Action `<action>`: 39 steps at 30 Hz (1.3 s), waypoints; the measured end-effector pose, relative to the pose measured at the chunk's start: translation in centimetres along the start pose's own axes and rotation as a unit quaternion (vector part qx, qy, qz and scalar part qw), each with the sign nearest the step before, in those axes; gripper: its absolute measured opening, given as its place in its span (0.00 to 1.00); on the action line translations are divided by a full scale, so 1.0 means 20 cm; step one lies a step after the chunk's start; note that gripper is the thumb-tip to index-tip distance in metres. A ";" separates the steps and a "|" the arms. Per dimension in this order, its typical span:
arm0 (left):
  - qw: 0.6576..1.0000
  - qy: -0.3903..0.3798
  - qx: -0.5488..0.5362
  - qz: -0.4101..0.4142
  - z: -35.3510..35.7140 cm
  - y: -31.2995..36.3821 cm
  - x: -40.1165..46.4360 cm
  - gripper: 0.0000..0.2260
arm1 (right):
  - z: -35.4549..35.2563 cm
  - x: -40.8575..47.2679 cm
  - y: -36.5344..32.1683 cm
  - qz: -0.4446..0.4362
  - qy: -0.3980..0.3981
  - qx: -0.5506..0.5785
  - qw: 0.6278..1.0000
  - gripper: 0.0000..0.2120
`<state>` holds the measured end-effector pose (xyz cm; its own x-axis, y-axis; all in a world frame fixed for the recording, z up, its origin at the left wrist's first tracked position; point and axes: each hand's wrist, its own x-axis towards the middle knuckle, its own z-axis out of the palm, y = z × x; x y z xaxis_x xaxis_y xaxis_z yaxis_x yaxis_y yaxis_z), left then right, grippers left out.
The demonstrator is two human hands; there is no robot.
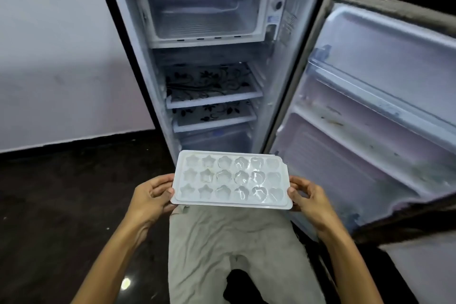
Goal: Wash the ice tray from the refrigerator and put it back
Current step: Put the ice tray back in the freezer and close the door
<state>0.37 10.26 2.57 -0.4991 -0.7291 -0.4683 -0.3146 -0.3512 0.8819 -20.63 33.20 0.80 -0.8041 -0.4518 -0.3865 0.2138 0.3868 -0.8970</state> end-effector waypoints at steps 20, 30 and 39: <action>0.991 0.104 -0.036 0.073 0.26 0.51 0.52 0.10 | 0.02 0.92 -0.66 -0.145 -0.108 -0.015 0.983 0.11; 0.980 0.108 0.013 0.165 0.26 0.98 1.01 0.11 | 0.24 1.40 -1.07 -0.196 -0.085 0.028 0.977 0.12; 0.976 0.109 -0.007 0.186 0.33 1.30 1.50 0.12 | 0.49 1.79 -1.44 -0.193 -0.052 0.104 0.974 0.10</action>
<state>-28.15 -16.89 11.17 -0.3919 -0.9151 -0.0945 -0.1332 -0.0451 0.9901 -50.17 -1.94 10.61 -0.7881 -0.6151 -0.0215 0.0237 0.0047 -0.9997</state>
